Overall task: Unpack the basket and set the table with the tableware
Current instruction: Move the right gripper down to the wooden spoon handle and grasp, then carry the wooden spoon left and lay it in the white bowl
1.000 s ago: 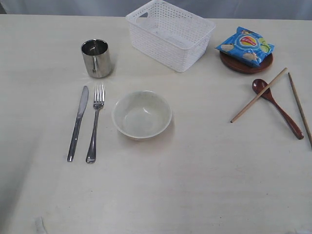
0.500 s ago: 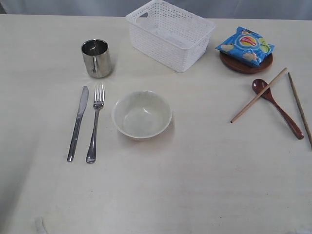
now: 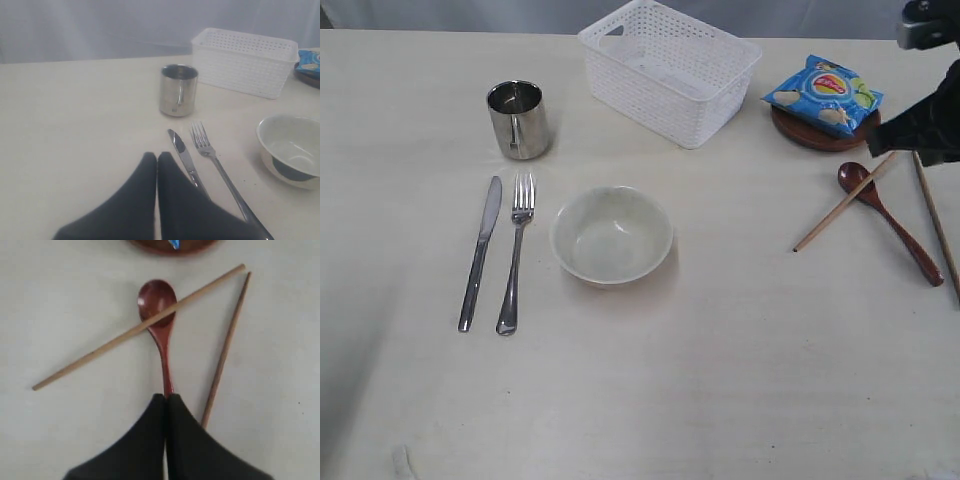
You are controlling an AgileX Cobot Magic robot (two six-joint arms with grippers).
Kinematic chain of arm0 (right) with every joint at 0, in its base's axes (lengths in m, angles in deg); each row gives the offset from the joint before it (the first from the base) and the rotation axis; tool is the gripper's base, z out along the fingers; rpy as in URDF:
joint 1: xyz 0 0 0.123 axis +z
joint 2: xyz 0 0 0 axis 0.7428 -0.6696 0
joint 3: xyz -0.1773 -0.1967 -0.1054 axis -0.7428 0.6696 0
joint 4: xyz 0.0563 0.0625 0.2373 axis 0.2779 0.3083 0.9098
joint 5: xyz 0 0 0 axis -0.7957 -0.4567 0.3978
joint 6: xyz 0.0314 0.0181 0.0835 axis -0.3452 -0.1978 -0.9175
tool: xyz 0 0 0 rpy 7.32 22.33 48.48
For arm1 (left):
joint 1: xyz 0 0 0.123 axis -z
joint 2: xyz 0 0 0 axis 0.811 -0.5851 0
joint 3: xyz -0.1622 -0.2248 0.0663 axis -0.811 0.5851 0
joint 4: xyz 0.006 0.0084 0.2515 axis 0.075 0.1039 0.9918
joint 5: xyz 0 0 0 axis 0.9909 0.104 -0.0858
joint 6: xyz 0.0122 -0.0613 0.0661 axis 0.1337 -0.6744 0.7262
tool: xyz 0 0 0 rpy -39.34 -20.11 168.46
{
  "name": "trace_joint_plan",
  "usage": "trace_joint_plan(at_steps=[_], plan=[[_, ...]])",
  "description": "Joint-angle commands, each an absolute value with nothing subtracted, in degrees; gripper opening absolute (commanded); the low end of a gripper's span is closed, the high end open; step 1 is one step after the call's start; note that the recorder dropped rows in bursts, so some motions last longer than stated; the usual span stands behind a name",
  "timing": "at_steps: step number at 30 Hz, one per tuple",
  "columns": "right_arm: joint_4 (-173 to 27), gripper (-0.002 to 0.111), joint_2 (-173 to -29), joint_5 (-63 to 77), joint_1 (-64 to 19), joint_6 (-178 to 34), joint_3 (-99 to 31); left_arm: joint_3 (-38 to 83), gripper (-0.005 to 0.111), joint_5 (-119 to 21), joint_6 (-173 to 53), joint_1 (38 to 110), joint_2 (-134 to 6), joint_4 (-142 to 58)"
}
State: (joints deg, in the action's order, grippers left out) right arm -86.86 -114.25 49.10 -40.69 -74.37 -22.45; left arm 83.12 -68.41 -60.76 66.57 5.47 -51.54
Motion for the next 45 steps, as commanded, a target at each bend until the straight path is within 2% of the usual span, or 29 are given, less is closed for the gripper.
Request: trace_joint_plan(at_steps=[1, 6, 11, 14, 15, 17, 20, 21, 23, 45], plan=[[-86.7, 0.0, -120.0, 48.9, -43.1, -74.5, -23.2, 83.3, 0.0, -68.3, -60.7, 66.9, 5.7, -51.3], [-86.4, 0.0, -126.0, 49.1, -43.8, -74.3, -25.0, 83.3, 0.0, -68.3, -60.7, 66.9, 5.7, -51.3], [-84.2, 0.001, -132.0, 56.1, -43.8, -71.8, -31.8, 83.3, 0.0, -68.3, -60.7, 66.9, 5.7, -51.3], [-83.6, 0.017, -134.7, 59.4, -45.0, -69.4, -36.3, 83.3, 0.0, -68.3, -60.7, 66.9, 5.7, -51.3], [-80.3, 0.031, -135.8, 61.7, -46.9, -64.0, -39.2, 83.3, 0.0, -68.3, -60.7, 66.9, 5.7, -51.3], [-67.9, 0.043, -136.9, 62.8, -51.1, -51.3, -40.9, 83.3, 0.0, -68.3, -60.7, 66.9, 5.7, -51.3], [-63.4, 0.04, -138.3, 62.5, -53.9, -47.5, -40.9, 83.3, 0.0, -68.3, -60.7, 66.9, 5.7, -51.3], [-63.3, 0.031, -139.5, 62.2, -53.9, -47.5, -40.9, 83.3, 0.0, -68.3, -60.7, 66.9, 5.7, -51.3], [-62.4, 0.027, -141.3, 61.9, -52.6, -47.3, -40.9, 83.3, 0.0, -68.3, -60.7, 66.9, 5.7, -51.3], [-69.6, 0.027, -146.4, 58.9, -51.2, -50.0, -40.9, 83.3, 0.0, -68.3, -60.7, 66.9, 5.7, -51.3]])
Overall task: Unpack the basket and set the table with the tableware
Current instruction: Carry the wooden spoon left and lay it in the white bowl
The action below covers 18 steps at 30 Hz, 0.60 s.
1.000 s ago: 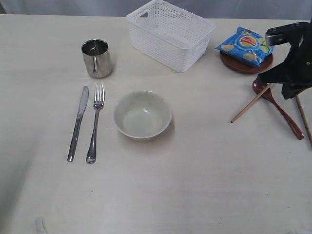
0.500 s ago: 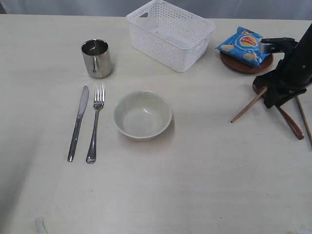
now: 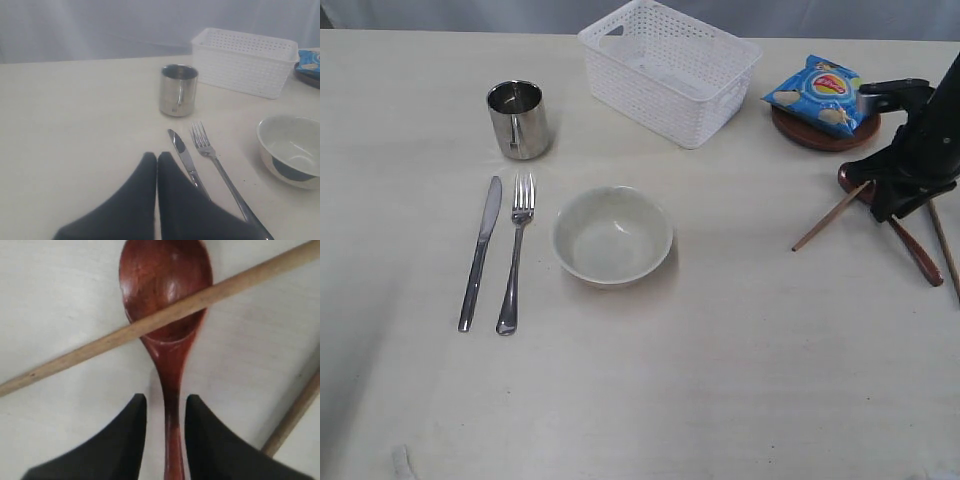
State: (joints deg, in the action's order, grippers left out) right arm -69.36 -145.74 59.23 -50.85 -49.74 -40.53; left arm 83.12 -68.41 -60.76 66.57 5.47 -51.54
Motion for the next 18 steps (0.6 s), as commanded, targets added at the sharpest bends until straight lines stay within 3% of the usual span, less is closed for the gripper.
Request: trace_joint_plan(at_steps=[1, 5, 9, 18], plan=[[-69.6, 0.026, -146.9, 59.4, -51.2, -50.0, -40.9, 83.3, 0.0, -68.3, -60.7, 66.9, 5.7, -51.3], [-69.5, 0.017, -148.6, 60.5, -51.2, -49.4, -40.9, 83.3, 0.0, -68.3, -60.7, 66.9, 5.7, -51.3], [-68.4, 0.0, -149.2, 60.4, -51.2, -49.4, -40.9, 83.3, 0.0, -68.3, -60.7, 66.9, 5.7, -51.3], [-67.2, -0.001, -144.7, 60.5, -50.9, -49.5, -41.6, 83.3, 0.0, -68.3, -60.7, 66.9, 5.7, -51.5]])
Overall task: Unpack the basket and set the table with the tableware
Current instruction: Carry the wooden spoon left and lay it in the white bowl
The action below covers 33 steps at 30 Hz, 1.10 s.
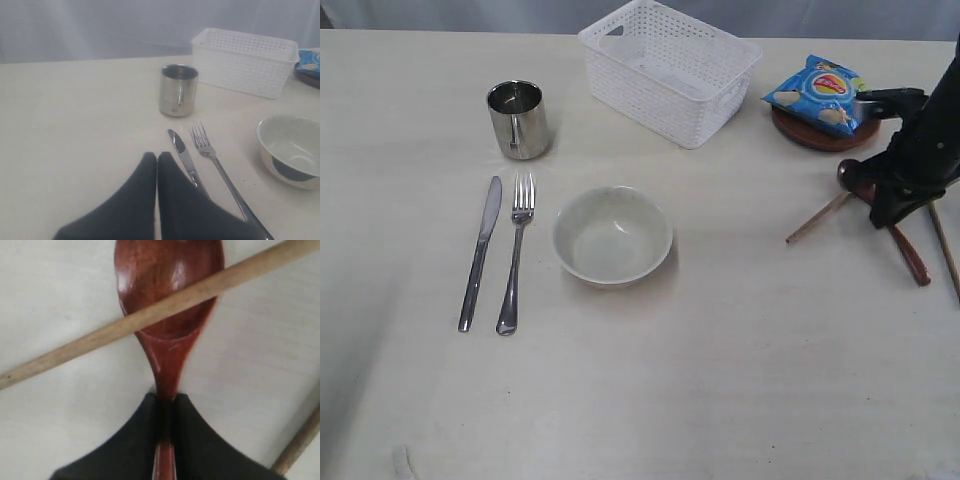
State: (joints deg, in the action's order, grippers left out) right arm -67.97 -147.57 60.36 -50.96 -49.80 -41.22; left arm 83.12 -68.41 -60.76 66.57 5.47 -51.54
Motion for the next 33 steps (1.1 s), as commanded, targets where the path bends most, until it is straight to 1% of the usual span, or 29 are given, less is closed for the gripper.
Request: trace_joint_plan(at_steps=[1, 3, 9, 13, 16, 25, 33], plan=[[-67.5, -0.001, -144.0, 60.5, -50.5, -49.8, -41.6, 83.3, 0.0, -68.3, -60.7, 66.9, 5.7, -51.5], [-68.7, -0.001, -142.5, 60.9, -49.5, -49.8, -41.6, 83.3, 0.0, -68.3, -60.7, 66.9, 5.7, -51.5], [-80.3, -0.001, -142.3, 66.8, -42.4, -57.9, -41.6, 83.3, 0.0, -68.3, -60.7, 66.9, 5.7, -51.5], [-93.9, -0.001, -142.3, 73.8, -37.8, -69.2, -44.9, 83.3, 0.0, -68.3, -60.7, 66.9, 5.7, -51.5], [-96.0, -0.001, -142.3, 77.4, -37.5, -70.1, -46.4, 83.3, 0.0, -68.3, -60.7, 66.9, 5.7, -51.5], [-106.3, -0.001, -142.1, 77.4, -37.9, -79.0, -46.4, 83.3, 0.0, -68.3, -60.7, 66.9, 5.7, -51.5], [-109.6, -0.001, -141.6, 77.4, -37.9, -82.6, -46.4, 83.3, 0.0, -68.3, -60.7, 66.9, 5.7, -51.5]])
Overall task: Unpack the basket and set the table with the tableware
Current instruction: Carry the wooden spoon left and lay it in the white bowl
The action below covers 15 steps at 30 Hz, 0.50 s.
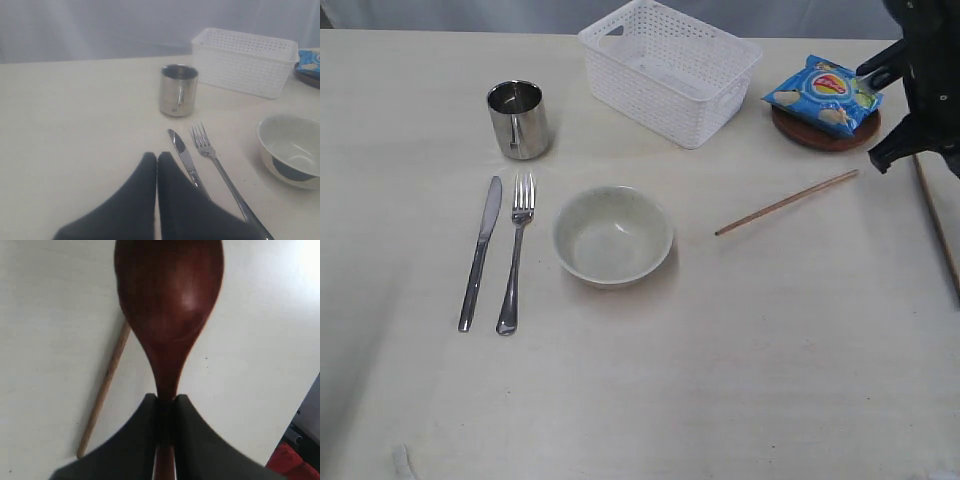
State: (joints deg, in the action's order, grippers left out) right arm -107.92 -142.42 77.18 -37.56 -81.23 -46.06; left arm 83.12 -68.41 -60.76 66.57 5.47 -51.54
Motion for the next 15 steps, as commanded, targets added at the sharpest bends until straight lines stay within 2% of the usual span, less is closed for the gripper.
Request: trace_joint_plan(at_steps=[1, 8, 15], plan=[[-109.0, -0.001, -141.3, 77.4, -37.9, -82.6, -46.4, 83.3, 0.0, -68.3, -60.7, 66.9, 5.7, -51.5], [-90.4, -0.001, -137.3, 72.1, -37.0, -75.4, -46.5, 83.3, 0.0, -68.3, -60.7, 66.9, 5.7, -51.5], [-73.4, -0.001, -135.0, 74.2, -28.0, -67.7, -49.3, 83.3, 0.0, -68.3, -60.7, 66.9, 5.7, -51.5]])
